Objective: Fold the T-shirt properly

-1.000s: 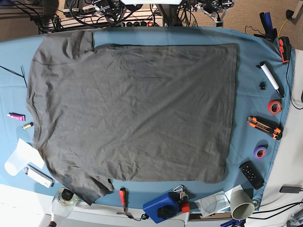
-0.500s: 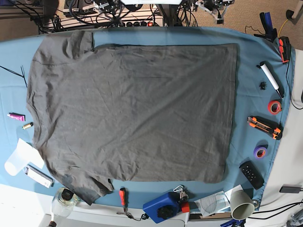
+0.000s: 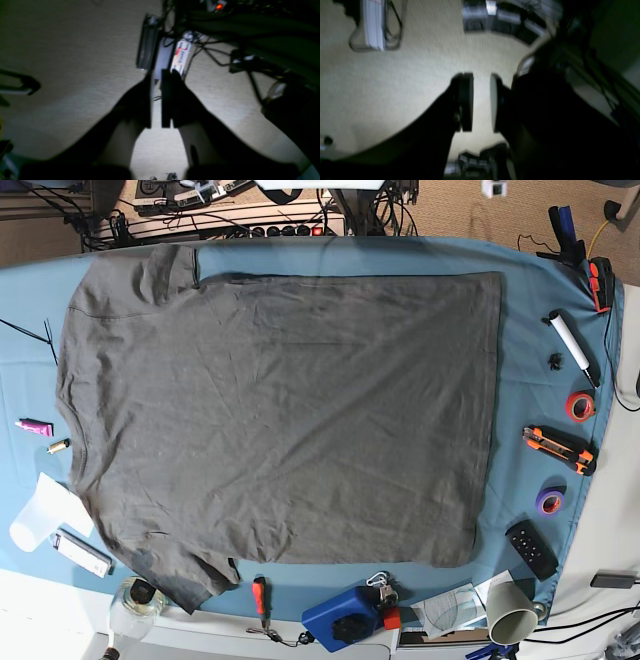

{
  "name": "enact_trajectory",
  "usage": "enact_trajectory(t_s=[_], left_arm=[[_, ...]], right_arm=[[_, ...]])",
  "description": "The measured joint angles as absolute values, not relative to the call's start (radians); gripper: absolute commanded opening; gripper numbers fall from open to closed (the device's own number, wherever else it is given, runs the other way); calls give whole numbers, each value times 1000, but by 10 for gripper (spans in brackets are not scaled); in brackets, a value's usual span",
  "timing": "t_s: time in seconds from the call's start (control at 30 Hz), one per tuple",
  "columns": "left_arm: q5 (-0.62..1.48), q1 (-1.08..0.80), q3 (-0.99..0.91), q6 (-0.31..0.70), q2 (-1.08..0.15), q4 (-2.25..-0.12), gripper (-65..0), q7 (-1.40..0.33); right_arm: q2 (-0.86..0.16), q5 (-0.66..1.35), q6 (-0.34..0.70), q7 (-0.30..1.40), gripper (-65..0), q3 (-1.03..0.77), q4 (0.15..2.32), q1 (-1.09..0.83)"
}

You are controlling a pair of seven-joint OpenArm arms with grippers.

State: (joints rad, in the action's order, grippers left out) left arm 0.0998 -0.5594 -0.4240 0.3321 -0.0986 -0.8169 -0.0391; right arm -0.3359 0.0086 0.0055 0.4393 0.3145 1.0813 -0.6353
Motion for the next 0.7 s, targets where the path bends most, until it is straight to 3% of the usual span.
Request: enact_trajectory(t_s=[0.13,0.43,0.7], left_arm=[[113,-675,-424,332,-113,-967,-601,-42],[115,-939,-421,334,-114,-1350,-601,-51],[116,-1081,-421,335,-116,-1588,-600,-77]], right_arm=[[-337,8,-73,448,-523,309,1202,-733],[-340,31,-80,513,-523,173,1478,-899],[-339,228,77,627,-523,-63,1706,-1036]])
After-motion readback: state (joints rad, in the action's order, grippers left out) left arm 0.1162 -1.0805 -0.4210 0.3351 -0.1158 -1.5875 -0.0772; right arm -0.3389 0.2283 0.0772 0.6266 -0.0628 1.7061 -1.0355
